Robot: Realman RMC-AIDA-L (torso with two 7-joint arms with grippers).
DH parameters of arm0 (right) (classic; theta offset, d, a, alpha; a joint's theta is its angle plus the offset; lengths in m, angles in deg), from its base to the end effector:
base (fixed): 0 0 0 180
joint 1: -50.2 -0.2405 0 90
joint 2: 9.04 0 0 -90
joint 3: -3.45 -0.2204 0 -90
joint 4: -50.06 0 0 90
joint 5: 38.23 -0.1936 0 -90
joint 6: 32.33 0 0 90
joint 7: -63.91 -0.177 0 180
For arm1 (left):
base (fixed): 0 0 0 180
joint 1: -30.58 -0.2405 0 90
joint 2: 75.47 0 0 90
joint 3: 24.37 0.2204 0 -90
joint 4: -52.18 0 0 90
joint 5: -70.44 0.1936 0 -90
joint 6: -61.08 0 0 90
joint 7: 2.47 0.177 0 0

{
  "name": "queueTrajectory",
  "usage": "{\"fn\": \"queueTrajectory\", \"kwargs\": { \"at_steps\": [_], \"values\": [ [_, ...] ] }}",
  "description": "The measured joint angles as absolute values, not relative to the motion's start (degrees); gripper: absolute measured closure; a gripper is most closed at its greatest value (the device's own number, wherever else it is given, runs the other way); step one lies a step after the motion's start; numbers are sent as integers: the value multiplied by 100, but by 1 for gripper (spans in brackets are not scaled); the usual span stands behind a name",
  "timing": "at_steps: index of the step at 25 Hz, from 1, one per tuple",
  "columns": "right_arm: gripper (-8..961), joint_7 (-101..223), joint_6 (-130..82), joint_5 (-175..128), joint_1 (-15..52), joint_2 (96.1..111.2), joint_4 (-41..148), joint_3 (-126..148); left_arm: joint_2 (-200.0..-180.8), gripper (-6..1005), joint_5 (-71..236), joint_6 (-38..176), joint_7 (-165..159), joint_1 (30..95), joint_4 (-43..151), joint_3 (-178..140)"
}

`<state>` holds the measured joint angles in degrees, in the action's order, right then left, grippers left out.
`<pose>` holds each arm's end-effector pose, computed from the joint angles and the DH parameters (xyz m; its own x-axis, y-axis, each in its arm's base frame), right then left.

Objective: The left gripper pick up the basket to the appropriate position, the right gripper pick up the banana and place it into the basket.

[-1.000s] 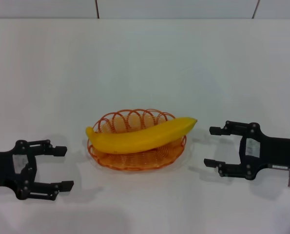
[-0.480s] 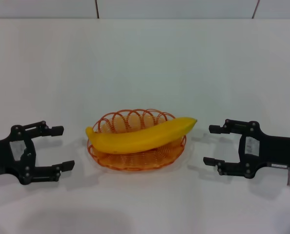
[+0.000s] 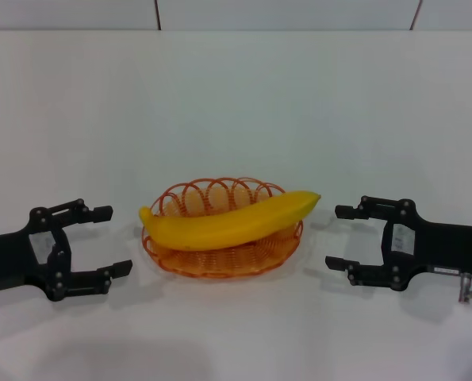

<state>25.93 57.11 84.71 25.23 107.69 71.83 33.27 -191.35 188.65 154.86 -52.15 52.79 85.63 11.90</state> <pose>0.2673 0.2573 -0.0354 0.9142 -0.0013 -0.4053 -0.1437 -0.9361 -0.3210 -0.2668 0.2641 -0.0027 0.9194 0.0473 0.3905 0.1769 -0.9365 -0.3029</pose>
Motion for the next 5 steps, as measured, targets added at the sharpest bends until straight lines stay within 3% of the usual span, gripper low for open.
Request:
{"fn": "queueTrajectory", "kwargs": {
  "at_steps": [5],
  "values": [
    [213,2603,5709,8463,2520,10768,7180,3330,-19113,151,18870,15485,-5268,5271,8558,1192]
  ]
}}
